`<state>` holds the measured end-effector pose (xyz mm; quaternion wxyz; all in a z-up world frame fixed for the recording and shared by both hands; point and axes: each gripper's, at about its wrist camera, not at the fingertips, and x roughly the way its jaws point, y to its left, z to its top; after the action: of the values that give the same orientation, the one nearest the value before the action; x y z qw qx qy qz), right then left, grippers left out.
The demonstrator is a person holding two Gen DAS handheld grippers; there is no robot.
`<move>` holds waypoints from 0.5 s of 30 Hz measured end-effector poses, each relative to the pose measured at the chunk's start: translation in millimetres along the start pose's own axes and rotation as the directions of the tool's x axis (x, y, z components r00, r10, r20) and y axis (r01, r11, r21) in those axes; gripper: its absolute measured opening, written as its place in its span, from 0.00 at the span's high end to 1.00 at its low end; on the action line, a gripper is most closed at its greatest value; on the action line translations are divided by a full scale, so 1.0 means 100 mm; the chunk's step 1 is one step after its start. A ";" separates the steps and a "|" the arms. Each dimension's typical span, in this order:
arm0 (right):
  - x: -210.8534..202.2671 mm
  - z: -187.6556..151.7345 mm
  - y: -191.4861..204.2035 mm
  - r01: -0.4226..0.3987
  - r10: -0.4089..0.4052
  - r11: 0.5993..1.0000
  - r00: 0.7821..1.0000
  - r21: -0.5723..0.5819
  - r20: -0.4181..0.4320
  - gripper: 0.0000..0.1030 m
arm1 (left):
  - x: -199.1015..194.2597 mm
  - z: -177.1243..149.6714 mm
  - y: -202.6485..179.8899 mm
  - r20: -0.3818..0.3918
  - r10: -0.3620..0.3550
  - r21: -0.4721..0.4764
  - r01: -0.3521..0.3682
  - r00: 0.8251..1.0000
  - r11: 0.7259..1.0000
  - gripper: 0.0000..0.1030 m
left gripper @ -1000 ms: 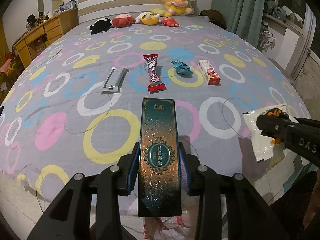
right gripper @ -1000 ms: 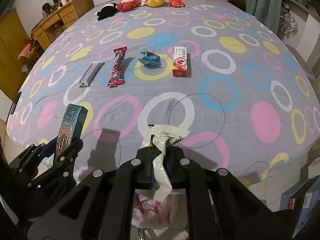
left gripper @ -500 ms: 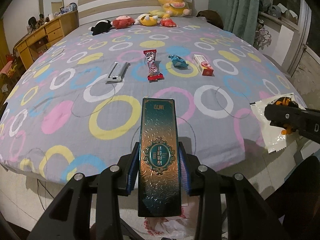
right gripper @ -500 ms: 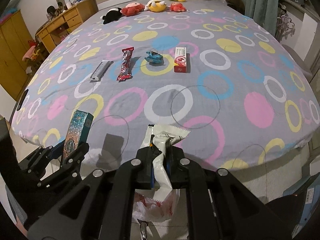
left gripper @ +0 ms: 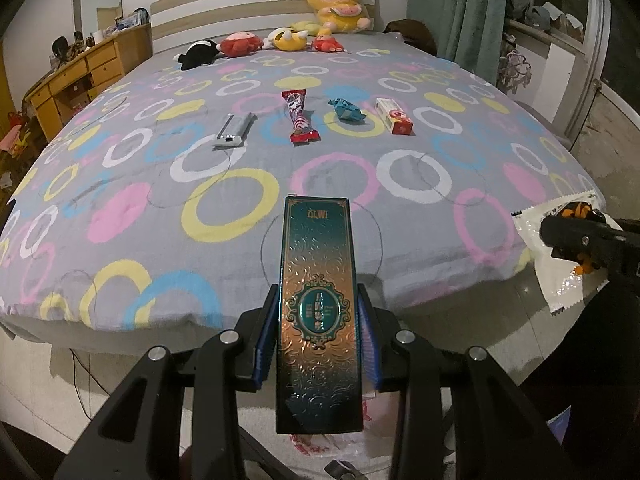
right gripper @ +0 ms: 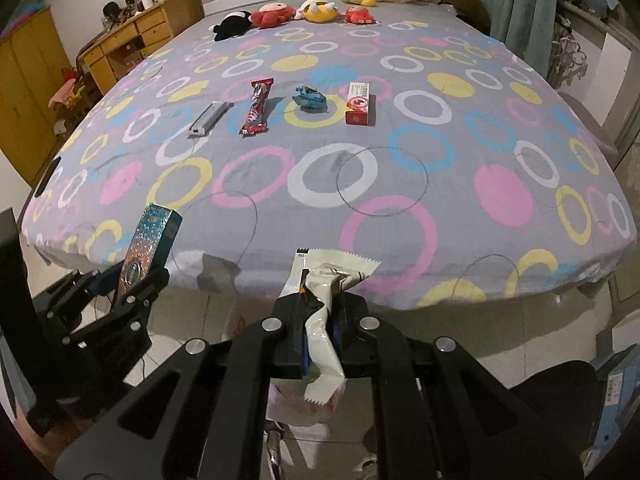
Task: Collect trash
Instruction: 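Carry the green box and snack packet down toward the white plastic bag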
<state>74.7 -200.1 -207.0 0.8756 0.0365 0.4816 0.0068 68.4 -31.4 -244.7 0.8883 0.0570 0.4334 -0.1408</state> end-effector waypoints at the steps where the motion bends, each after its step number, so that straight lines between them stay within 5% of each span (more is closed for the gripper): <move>1: -0.01 -0.04 0.00 -0.006 0.006 1.000 1.000 0.000 -0.002 0.92 | -0.01 -0.03 -0.01 -0.002 -0.003 0.004 0.003 1.000 1.000 0.65; 15: 0.13 -0.45 0.00 -0.029 0.029 1.000 0.998 0.000 -0.054 0.92 | 0.09 -0.39 -0.07 -0.094 -0.049 0.024 0.052 0.994 0.998 0.65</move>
<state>43.9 -197.4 -241.8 0.8621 0.0430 0.5045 0.0206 42.1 -30.7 -275.3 0.8625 0.0641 0.4737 -0.1661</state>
